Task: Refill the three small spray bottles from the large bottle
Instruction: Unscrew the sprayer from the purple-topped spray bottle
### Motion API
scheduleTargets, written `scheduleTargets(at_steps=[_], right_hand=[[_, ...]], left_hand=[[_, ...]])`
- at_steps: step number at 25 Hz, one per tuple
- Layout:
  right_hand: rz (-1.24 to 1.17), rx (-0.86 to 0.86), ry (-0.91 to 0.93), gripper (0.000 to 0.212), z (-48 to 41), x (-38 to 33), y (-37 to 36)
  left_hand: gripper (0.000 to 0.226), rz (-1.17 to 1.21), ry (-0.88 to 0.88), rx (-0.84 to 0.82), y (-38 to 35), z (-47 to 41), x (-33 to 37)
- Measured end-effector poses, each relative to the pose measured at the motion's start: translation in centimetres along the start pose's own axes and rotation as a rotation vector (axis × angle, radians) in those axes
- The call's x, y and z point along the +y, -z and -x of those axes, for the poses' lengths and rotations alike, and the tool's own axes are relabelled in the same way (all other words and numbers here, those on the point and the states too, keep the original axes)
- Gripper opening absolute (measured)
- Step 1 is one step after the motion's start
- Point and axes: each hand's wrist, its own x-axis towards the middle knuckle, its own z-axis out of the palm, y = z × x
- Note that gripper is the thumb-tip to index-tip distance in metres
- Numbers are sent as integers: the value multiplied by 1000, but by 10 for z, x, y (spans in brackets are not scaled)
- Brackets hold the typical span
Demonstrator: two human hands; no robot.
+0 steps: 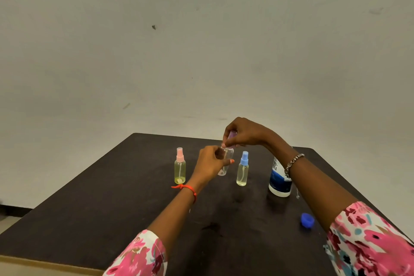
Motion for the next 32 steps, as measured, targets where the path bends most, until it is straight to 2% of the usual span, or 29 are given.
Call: scheduleTargets(at_steps=[3, 6, 10, 12, 14, 16, 18, 20, 22, 25, 29, 30, 32], right_hand=[[40, -73, 32, 31, 3, -2, 1], [76, 18, -69, 38, -1, -4, -6], [81, -87, -24, 19, 0, -6, -2], [72, -79, -9, 25, 1, -8, -4], [78, -38, -71, 33, -2, -8, -10], [106, -39, -73, 28, -3, -6, -13], [86, -76, -17, 14, -1, -6, -11], [65, -89, 30, 17, 4, -7, -7], [64, -29, 53, 22, 7, -7, -5], [-32, 163, 22, 29, 14, 0, -4], [-359, 378, -83, 25, 29, 17, -30], [-373, 397, -104, 22, 34, 21, -44], [-243, 403, -128, 18, 43, 34, -76]], left_hand=[[26, -10, 4, -15, 0, 0, -3], [27, -36, -1, 5, 1, 2, -6], [25, -63, -5, -14, 3, 2, -9], [23, -60, -2, -12, 4, 4, -11], [27, -63, -4, -13, 3, 5, -11], [29, -65, 8, -17, 3, 5, -11], [29, -62, 21, -27, 4, 5, -12], [27, -58, 41, -41, 5, 6, -15], [23, -58, 61, -45, 6, 8, -20], [24, -22, 112, -10, 8, 10, -26], [16, 44, 174, 136, 14, 11, -33], [15, 54, 184, 164, 16, 10, -34], [15, 80, 200, 206, 16, 10, -36]])
